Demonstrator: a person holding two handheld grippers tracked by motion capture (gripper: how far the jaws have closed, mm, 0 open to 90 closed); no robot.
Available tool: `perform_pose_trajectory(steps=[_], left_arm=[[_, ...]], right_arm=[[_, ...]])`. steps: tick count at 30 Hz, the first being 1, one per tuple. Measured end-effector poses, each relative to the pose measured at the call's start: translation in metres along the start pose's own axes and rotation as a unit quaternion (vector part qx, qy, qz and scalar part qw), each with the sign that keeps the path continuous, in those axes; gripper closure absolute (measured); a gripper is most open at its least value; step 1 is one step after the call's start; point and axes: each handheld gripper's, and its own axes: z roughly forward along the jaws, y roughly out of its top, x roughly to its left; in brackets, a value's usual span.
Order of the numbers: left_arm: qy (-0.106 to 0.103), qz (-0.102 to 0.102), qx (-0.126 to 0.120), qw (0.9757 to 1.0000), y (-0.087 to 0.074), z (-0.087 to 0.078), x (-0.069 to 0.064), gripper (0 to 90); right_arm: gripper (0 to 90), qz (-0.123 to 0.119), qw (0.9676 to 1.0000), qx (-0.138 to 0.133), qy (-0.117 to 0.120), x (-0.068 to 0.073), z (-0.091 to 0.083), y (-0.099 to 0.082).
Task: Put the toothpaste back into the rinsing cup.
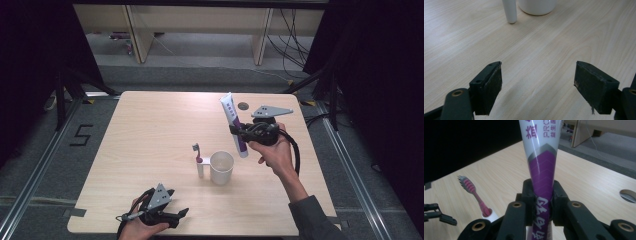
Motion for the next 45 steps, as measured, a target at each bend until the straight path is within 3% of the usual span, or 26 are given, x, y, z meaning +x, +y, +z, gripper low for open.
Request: perform_pose_trajectory(steps=[8, 13, 16, 17, 19, 20, 21, 22, 25, 29, 31, 34, 37, 40, 41, 44, 45], left_arm=[[-0.001, 0.0, 0.0, 1.0, 0.001, 0.0, 0.001, 20.0], [0.004, 0.011, 0.003, 0.9999, 0.001, 0.0, 0.002, 19.7], [0.0, 0.001, -0.003, 1.0, 0.0, 0.0, 0.0, 19.7], [0.005, 0.012, 0.005, 0.9999, 0.001, -0.002, 0.002, 19.7], [0.0, 0.005, 0.002, 1.0, 0.001, -0.001, 0.002, 19.7], [0.001, 0.001, -0.002, 1.0, 0.001, 0.0, 0.001, 19.7], [0.004, 0.009, 0.004, 0.9999, 0.001, -0.001, 0.002, 19.7], [-0.001, 0.0, -0.002, 1.0, 0.001, 0.0, 0.0, 19.7], [0.002, 0.005, 0.005, 1.0, 0.001, -0.001, 0.001, 19.7], [-0.002, 0.008, 0.007, 0.9999, 0.001, -0.001, 0.001, 19.8], [-0.002, 0.002, 0.001, 1.0, 0.001, 0.001, 0.001, 19.8], [-0.003, 0.002, 0.001, 1.0, 0.001, 0.001, 0.001, 19.8], [-0.004, 0.003, 0.002, 1.0, 0.001, 0.001, 0.001, 19.9], [-0.004, 0.002, 0.001, 1.0, 0.001, 0.001, 0.001, 20.0], [-0.004, 0.002, 0.004, 1.0, 0.001, 0.0, 0.001, 20.0], [-0.006, 0.007, 0.007, 0.9999, 0.001, 0.0, 0.001, 20.1], [-0.006, 0.007, 0.006, 0.9999, 0.001, 0.0, 0.001, 20.1]], right_arm=[[77.2, 0.002, 0.9997, -0.013, 0.022, 0.013, 0.015, 0.001], [77.2, 0.009, 0.9994, -0.011, 0.031, 0.021, 0.025, -0.003], [77.1, -0.001, 0.9992, -0.017, 0.037, 0.022, 0.031, -0.008], [77.1, 0.007, 0.9993, -0.013, 0.035, 0.023, 0.032, -0.009], [77.1, 0.008, 0.9993, -0.014, 0.035, 0.023, 0.033, -0.012], [77.1, 0.02, 0.9991, -0.013, 0.035, 0.026, 0.033, -0.014], [77.1, 0.009, 0.9991, -0.019, 0.038, 0.025, 0.034, -0.014], [77.1, 0.001, 0.999, -0.021, 0.04, 0.027, 0.035, -0.015], [77.1, 0.009, 0.999, -0.022, 0.039, 0.03, 0.036, -0.018], [77.1, -0.008, 0.9989, -0.018, 0.043, 0.032, 0.039, -0.025], [77.1, -0.002, 0.9988, -0.014, 0.046, 0.034, 0.04, -0.029], [77.0, -0.011, 0.9988, -0.01, 0.047, 0.035, 0.043, -0.034], [77.0, -0.001, 0.999, -0.003, 0.044, 0.036, 0.044, -0.04], [77.0, -0.005, 0.9987, -0.003, 0.05, 0.036, 0.047, -0.045], [77.0, -0.017, 0.9987, 0.0, 0.047, 0.035, 0.046, -0.046], [76.9, 0.003, 0.9989, 0.004, 0.048, 0.036, 0.047, -0.05], [76.9, -0.013, 0.9988, 0.001, 0.047, 0.034, 0.049, -0.05]])
